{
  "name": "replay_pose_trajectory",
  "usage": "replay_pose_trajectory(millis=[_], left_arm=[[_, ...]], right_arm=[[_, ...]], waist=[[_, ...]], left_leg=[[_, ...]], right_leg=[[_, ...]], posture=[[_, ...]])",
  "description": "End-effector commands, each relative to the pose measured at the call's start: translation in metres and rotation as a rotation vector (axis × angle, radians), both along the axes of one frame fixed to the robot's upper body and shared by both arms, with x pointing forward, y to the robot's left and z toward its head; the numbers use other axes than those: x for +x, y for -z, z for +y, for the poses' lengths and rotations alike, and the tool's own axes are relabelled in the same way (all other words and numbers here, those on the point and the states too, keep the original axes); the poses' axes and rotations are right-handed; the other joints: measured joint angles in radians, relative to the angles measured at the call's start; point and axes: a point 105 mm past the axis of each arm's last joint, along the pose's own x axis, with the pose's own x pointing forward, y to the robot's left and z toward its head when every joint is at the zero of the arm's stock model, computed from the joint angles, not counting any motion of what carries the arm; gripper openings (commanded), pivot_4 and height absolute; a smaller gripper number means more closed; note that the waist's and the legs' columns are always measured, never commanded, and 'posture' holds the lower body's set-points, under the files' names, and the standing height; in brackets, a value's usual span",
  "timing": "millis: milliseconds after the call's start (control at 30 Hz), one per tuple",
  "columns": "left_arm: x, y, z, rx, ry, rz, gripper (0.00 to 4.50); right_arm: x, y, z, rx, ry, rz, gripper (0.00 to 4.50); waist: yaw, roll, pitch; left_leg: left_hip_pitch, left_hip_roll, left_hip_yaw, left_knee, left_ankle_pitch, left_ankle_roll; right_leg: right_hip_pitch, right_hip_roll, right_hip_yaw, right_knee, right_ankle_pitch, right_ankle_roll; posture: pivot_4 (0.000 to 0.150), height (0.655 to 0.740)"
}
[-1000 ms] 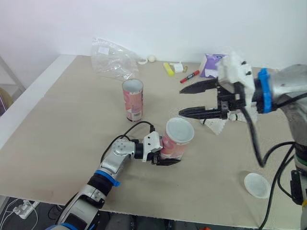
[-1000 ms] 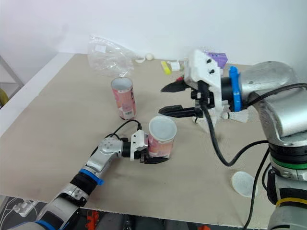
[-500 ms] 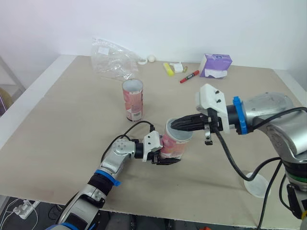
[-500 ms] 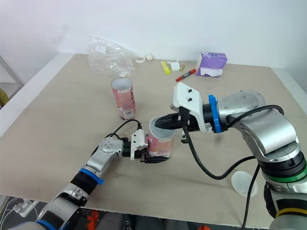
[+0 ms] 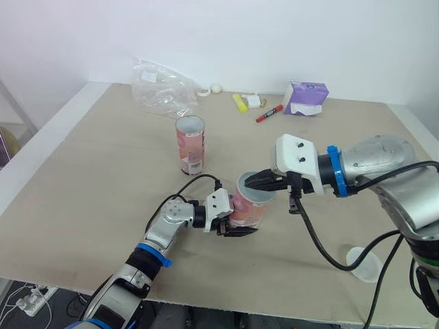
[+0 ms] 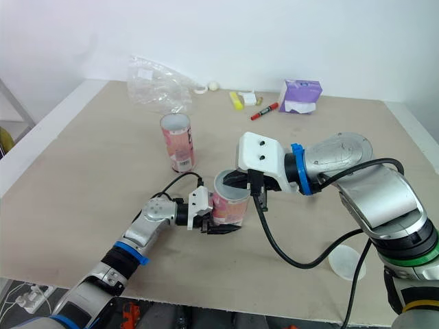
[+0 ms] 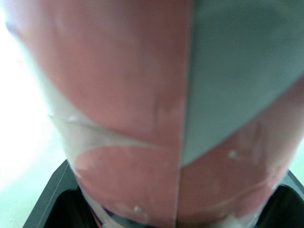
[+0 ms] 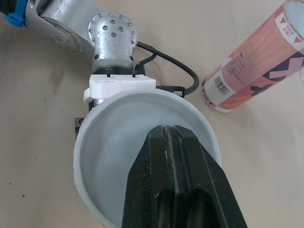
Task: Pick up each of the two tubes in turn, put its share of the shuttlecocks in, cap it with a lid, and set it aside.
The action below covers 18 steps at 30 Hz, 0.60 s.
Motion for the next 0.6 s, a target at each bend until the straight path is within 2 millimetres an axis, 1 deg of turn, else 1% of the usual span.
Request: replay_pose_trajectory(millis=[33,67,133,200,267,300,333,367,400,433,500,533,567,600], left_arm=[[0.000,0.006,0.001,0.024,-0.005,0.010,3.02],[0.000,0.005,0.001,0.023,-0.006,0.009,3.02],[0.001,0.004,0.001,0.021,-0.007,0.007,3.02],[0.001,0.003,0.001,0.019,-0.005,0.003,3.02],[0.001,0.000,0.001,0.015,-0.004,-0.002,3.02],[0.001,-0.001,0.001,0.011,-0.001,-0.006,3.02],[0.001,-0.003,0.000,0.009,0.003,-0.011,3.02],[0.000,-0.004,0.000,0.007,0.009,-0.017,3.02],[-0.001,-0.005,-0.001,0.005,0.018,-0.023,3.02],[-0.002,-0.006,-0.002,0.006,0.030,-0.027,3.02],[-0.005,-0.007,-0.003,0.010,0.060,-0.032,3.02],[-0.006,-0.010,-0.003,0.006,0.070,-0.042,3.82],[-0.007,-0.011,-0.003,0.003,0.076,-0.050,4.19],[-0.006,-0.013,-0.003,-0.001,0.078,-0.057,4.50]], right_arm=[[0.006,-0.013,-0.018,0.131,0.066,0.108,0.04],[0.007,-0.025,-0.023,0.180,0.073,0.104,0.04],[0.008,-0.050,-0.037,0.295,0.094,0.076,0.04],[0.008,-0.074,-0.055,0.411,0.140,0.061,0.04],[0.004,-0.089,-0.072,0.511,0.183,0.057,0.04],[0.002,-0.091,-0.081,0.573,0.209,0.075,0.04],[0.000,-0.088,-0.088,0.611,0.229,0.088,0.04],[0.000,-0.080,-0.094,0.633,0.258,0.086,0.04],[-0.001,-0.070,-0.100,0.635,0.283,0.083,0.04],[-0.003,-0.055,-0.103,0.606,0.305,0.088,0.04],[-0.011,-0.023,-0.106,0.499,0.310,0.068,0.65],[-0.016,-0.002,-0.104,0.435,0.295,0.064,0.99],[-0.021,0.011,-0.102,0.394,0.279,0.060,1.46],[-0.025,0.022,-0.100,0.380,0.269,0.067,1.97]], waist=[[0.000,-0.001,0.000],[0.001,-0.001,0.000],[0.001,0.000,0.001],[0.001,0.000,0.001],[0.002,0.000,0.001],[0.002,0.000,0.001],[0.002,0.000,0.001],[0.003,0.000,0.001],[0.002,-0.001,0.001],[0.003,0.000,0.001],[0.002,-0.001,0.001],[0.001,0.002,0.001],[0.001,0.004,0.000],[0.000,0.006,0.001]], left_leg=[[0.000,0.000,-0.001,0.000,0.000,0.000],[-0.001,0.000,-0.001,0.000,0.000,0.000],[-0.003,0.000,0.000,0.000,0.000,0.000],[-0.005,0.000,0.000,0.000,0.000,0.000],[-0.007,0.000,0.000,-0.001,0.000,0.000],[-0.008,0.000,0.000,-0.001,0.000,0.000],[-0.009,0.000,0.000,-0.001,0.000,0.000],[-0.010,0.000,-0.001,-0.001,0.000,0.000],[-0.010,0.000,-0.001,-0.001,0.000,0.000],[-0.010,0.000,-0.001,-0.001,0.000,0.000],[-0.011,0.000,-0.002,-0.002,0.000,0.000],[-0.012,0.000,-0.001,-0.002,0.000,0.000],[-0.014,0.000,0.001,-0.002,0.000,0.000],[-0.016,0.000,0.002,-0.002,0.000,0.000]], right_leg=[[0.000,0.000,0.000,0.000,0.000,0.000],[0.000,-0.001,0.000,0.000,0.000,-0.001],[0.000,-0.001,0.000,0.000,0.005,-0.008],[-0.001,-0.001,0.000,0.000,0.005,-0.008],[-0.002,-0.001,0.000,-0.001,0.004,-0.009],[-0.003,-0.001,-0.001,-0.001,0.004,-0.009],[-0.004,-0.001,0.000,-0.001,0.004,-0.009],[-0.004,-0.001,0.000,-0.001,0.004,-0.010],[-0.004,-0.001,0.000,-0.001,0.004,-0.010],[-0.004,-0.001,0.001,-0.001,0.004,-0.010],[-0.005,-0.001,0.001,-0.001,0.003,-0.010],[-0.006,0.000,0.001,-0.001,0.003,-0.010],[-0.009,0.001,0.001,0.000,0.003,-0.009],[-0.011,0.004,0.002,0.001,0.005,-0.004]], posture=[[0.150,0.7400],[0.150,0.7400],[0.150,0.7400],[0.150,0.7400],[0.150,0.7400],[0.150,0.7400],[0.150,0.7400],[0.150,0.7400],[0.150,0.7400],[0.150,0.7400],[0.150,0.7400],[0.150,0.7400],[0.150,0.7400],[0.150,0.7400]])
